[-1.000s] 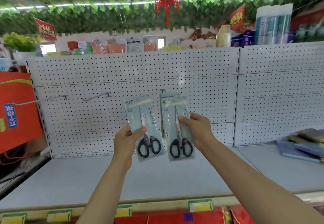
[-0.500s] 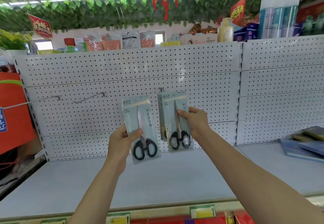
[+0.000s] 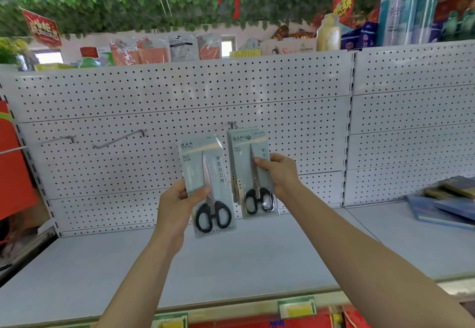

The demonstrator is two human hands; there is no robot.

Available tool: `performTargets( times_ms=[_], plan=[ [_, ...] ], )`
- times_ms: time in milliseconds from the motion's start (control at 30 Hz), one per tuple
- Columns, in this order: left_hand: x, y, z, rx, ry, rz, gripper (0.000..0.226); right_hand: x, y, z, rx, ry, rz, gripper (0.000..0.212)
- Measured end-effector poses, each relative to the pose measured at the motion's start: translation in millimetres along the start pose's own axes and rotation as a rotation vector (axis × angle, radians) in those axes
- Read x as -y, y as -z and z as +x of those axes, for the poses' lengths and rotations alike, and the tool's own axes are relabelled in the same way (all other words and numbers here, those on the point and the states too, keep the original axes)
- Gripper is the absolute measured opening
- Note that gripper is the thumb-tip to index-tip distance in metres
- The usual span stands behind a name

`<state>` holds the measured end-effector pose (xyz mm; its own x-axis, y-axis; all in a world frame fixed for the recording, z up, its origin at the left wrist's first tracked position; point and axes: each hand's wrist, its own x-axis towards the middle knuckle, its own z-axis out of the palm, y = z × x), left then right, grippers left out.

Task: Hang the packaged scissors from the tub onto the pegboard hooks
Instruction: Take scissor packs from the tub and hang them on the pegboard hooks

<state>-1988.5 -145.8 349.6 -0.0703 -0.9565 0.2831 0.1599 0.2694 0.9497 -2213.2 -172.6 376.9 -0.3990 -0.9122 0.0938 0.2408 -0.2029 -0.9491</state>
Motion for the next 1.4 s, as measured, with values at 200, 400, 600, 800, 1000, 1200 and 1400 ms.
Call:
performTargets(
  times_ms=[200, 400, 600, 800, 1000, 1200, 1400],
  plan=[
    [4.5, -13.0, 6.8, 0.032, 0.018, -0.016, 0.029, -9.6, -4.7, 14.5, -0.023, -0.002, 0.004, 0.011],
    [8.0, -30.5, 6.8, 0.062, 0.026, -0.001, 0.027, -18.3, -4.6, 27.5, -0.086, 0.022, -0.107, 0.024],
    [6.2, -55.0, 7.5, 0.094, 0.036, 0.013, 0.026, -12.2, 8.0, 23.8, -0.196, 0.125, -0.216, 0.038],
    [4.5, -78.6, 12.7, 0.116, 0.021, 0.018, 0.026, 19.2, 19.7, -12.2, -0.001, 0.360, -0.124, 0.022],
    [5.9, -92.3, 17.0, 0.087, -0.057, 0.083, 0.039, 21.7, 22.5, -11.8, 0.079, 0.289, -0.067, 0.008],
    [-18.1, -83.6, 43.2, -0.108, -0.729, 0.876, 0.088, 15.7, 21.5, -0.6, 0.074, 0.226, -0.021, 0.011],
    [-18.3, -82.8, 70.6, -0.011, -0.813, 1.162, 0.072, 12.8, 7.7, 10.2, 0.049, 0.220, -0.013, 0.007]
  ],
)
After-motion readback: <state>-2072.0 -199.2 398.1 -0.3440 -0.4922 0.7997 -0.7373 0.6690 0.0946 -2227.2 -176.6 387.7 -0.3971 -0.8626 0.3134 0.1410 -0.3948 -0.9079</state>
